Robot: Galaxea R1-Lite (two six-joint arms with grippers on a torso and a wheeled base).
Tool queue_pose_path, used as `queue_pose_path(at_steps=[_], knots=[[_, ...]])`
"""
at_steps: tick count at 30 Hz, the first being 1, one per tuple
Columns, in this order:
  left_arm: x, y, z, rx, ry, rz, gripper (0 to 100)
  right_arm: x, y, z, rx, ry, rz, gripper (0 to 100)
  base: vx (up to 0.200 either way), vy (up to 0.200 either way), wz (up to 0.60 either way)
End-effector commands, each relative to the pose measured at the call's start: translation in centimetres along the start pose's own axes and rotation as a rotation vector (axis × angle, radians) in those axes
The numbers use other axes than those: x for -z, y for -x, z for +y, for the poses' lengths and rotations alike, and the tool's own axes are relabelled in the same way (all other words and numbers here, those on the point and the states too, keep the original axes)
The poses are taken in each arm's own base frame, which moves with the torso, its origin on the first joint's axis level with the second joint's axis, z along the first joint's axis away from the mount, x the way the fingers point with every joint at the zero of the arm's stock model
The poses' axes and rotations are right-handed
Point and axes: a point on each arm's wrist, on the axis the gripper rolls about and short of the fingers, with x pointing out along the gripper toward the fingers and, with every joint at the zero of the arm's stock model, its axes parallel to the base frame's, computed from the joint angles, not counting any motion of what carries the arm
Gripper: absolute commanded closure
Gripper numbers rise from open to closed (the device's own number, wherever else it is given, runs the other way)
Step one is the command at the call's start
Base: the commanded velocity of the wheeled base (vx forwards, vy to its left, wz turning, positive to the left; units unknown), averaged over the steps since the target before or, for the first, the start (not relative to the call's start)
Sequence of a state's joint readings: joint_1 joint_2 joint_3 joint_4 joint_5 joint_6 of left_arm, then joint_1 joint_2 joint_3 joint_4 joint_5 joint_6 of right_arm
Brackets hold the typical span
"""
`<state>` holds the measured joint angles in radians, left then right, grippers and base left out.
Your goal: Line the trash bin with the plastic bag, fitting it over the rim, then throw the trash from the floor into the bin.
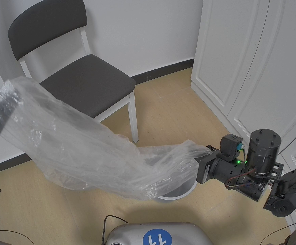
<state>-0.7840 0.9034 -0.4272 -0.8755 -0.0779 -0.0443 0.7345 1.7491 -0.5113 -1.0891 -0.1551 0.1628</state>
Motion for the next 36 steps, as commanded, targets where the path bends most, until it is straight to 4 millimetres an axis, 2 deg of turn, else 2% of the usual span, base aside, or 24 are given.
queue_pose_path(at_steps=[1, 6, 7, 9, 11, 14, 17, 23, 31, 36], knots=[[0.5, 0.2, 0.0, -0.002, 0.005, 0.059, 100, -4.0, 3.7, 0.0, -0.003, 0.008, -0.065, 100, 0.000, 0.000, 0.00], [1.5, 0.2, 0.1, -0.011, 0.010, 0.150, 100, -6.8, 6.6, -0.5, 0.016, -0.003, -0.103, 100, 0.000, 0.000, 0.00], [1.5, 0.2, 0.1, -0.011, 0.010, 0.150, 100, -6.8, 6.6, -0.5, 0.016, -0.003, -0.103, 100, 0.000, 0.000, 0.00], [2.3, 0.2, 0.1, -0.017, 0.000, 0.228, 100, -7.5, 8.2, -1.3, 0.062, 0.011, -0.101, 100, 0.000, 0.000, 0.00], [2.8, 0.2, 0.1, -0.017, -0.007, 0.269, 100, -7.8, 8.9, -1.4, 0.083, 0.019, -0.098, 100, 0.000, 0.000, 0.00], [4.8, 0.1, 0.2, -0.020, -0.007, 0.441, 100, -8.4, 11.2, -1.7, 0.138, 0.025, -0.091, 100, 0.000, 0.000, 0.00], [6.0, 0.0, 0.3, -0.025, -0.001, 0.560, 100, -8.5, 12.8, -1.9, 0.158, 0.052, -0.075, 100, 0.000, 0.000, 0.00], [7.4, -0.2, 0.7, -0.070, -0.013, 0.690, 100, -7.8, 14.2, -2.7, 0.232, 0.059, -0.065, 100, 0.000, 0.000, 0.00], [7.5, 0.1, 0.8, -0.112, -0.053, 0.698, 100, -7.0, 15.3, -3.7, 0.312, 0.117, -0.052, 100, 0.000, 0.000, 0.00], [6.7, 0.4, 0.7, -0.131, -0.074, 0.659, 100, -6.4, 17.4, -3.9, 0.345, 0.226, -0.069, 100, 0.000, 0.000, 0.00]])
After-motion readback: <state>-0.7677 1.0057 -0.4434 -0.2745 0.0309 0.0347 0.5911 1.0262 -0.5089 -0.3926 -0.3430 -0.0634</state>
